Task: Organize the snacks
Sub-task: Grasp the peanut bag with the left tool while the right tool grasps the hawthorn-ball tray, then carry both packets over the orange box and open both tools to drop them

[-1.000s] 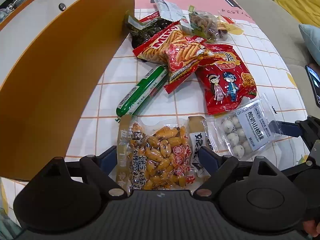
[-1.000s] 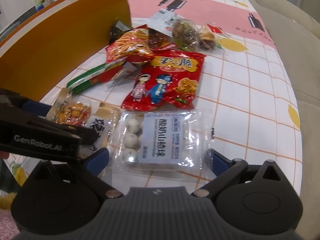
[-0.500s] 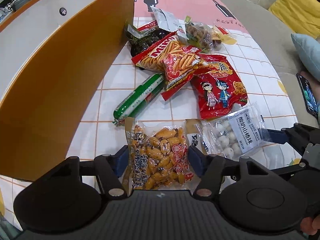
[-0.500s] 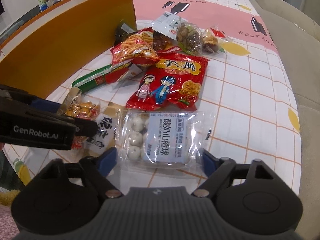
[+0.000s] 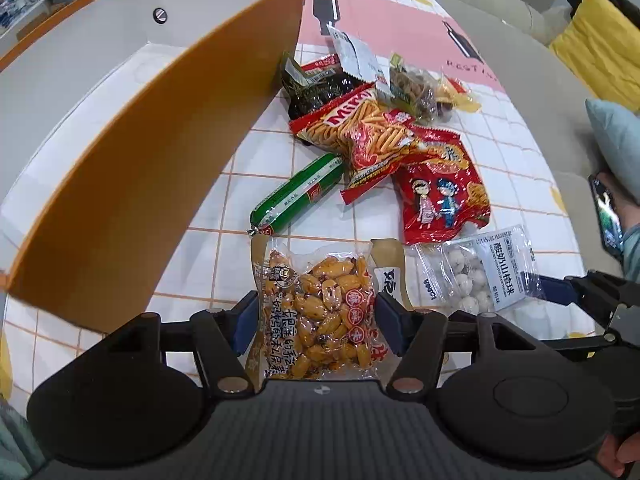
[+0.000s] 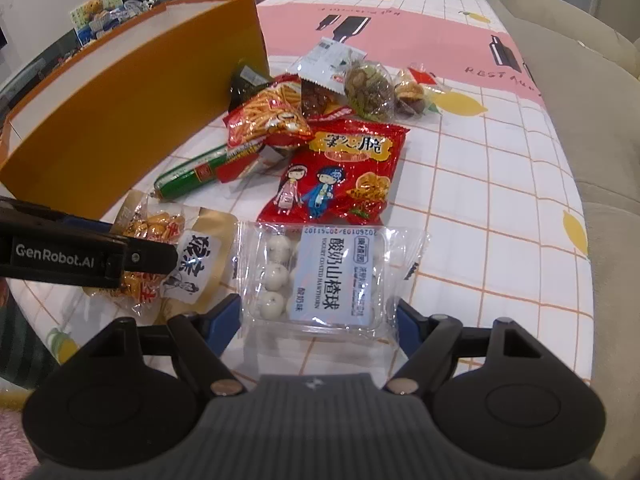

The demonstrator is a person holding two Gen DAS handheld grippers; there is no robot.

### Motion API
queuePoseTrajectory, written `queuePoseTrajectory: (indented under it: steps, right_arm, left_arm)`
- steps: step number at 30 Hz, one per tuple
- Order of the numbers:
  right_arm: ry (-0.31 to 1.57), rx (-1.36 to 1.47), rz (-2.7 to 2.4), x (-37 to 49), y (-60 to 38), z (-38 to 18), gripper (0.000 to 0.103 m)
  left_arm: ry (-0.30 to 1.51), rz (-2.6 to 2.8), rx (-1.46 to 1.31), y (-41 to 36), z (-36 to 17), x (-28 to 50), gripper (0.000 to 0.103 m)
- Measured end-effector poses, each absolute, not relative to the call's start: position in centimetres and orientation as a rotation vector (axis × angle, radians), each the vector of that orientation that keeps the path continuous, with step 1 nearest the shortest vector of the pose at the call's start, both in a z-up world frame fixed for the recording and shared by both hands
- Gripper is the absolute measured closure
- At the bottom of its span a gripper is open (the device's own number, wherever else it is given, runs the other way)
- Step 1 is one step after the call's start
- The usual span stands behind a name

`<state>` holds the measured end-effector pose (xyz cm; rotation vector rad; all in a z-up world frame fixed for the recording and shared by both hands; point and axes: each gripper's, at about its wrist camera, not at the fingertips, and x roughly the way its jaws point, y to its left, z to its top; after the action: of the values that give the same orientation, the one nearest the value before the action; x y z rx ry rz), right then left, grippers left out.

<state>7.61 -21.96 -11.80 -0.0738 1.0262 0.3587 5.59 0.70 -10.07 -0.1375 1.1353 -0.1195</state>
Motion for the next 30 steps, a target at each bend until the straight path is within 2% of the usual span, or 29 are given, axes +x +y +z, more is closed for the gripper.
queuePoseTrajectory:
  steps: [19, 30]
  right_arm:
    - [0.847, -0.013, 0.385, 5.3, -22.3, -5.5, 0.028]
    - [0.747, -0.016, 0.497, 6.3, -18.7, -0.6, 0.028]
  left_arm:
    - [0.955, -0.125, -0.180, 2.2, -1.9, 4.0, 0.032]
    - [0.871, -0.037, -0.194, 6.7, 2.8, 4.8, 0.032]
